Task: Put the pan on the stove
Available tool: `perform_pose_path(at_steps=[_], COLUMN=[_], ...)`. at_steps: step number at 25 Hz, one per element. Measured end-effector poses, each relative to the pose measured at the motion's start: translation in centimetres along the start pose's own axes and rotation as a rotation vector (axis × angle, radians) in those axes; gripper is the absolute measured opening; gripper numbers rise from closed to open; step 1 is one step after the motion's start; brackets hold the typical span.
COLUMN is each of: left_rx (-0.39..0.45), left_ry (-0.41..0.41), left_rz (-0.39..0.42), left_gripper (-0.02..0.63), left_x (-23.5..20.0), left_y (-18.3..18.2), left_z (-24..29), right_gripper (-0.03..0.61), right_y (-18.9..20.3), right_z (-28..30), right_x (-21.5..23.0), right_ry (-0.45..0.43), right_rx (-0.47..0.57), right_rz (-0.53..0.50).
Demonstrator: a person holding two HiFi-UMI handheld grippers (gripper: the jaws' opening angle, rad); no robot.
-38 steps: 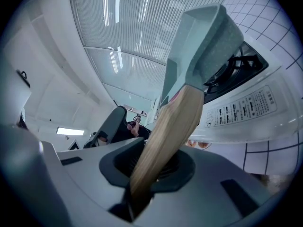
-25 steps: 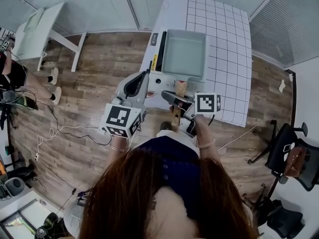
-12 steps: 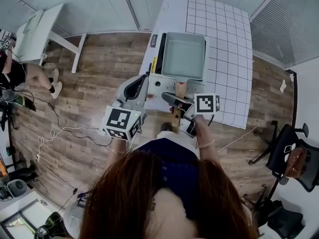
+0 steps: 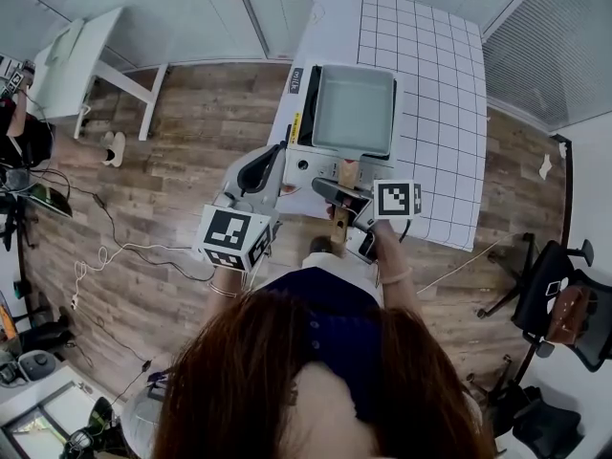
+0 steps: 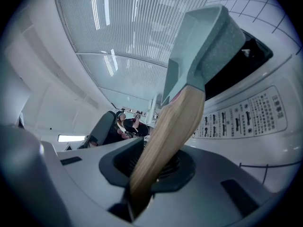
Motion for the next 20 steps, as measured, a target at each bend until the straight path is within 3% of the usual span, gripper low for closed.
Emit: perform_pose_path(at_steps=[20], left_rx=[-0.017], left_ry=[0.008], left_rz=[0.010], left_gripper=[0.011], left_x=[-0.3], left_y=[-0.2], left_z=[1.1], right_gripper=[0.077], right_y=[-0.8], right_z=[0.6], right_x=[1.4], right_ry=[0.006], right_rx=[0.002], right_rz=[0.012])
Point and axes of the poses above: the fingertips, and each gripper's own axes: z forward along the fingers, x to its right, y out of its underside, the point moved 10 cm from there along -z, backward along the fingers, and after that the axes turned 8 degrees about -z, right-handed, at the moved point
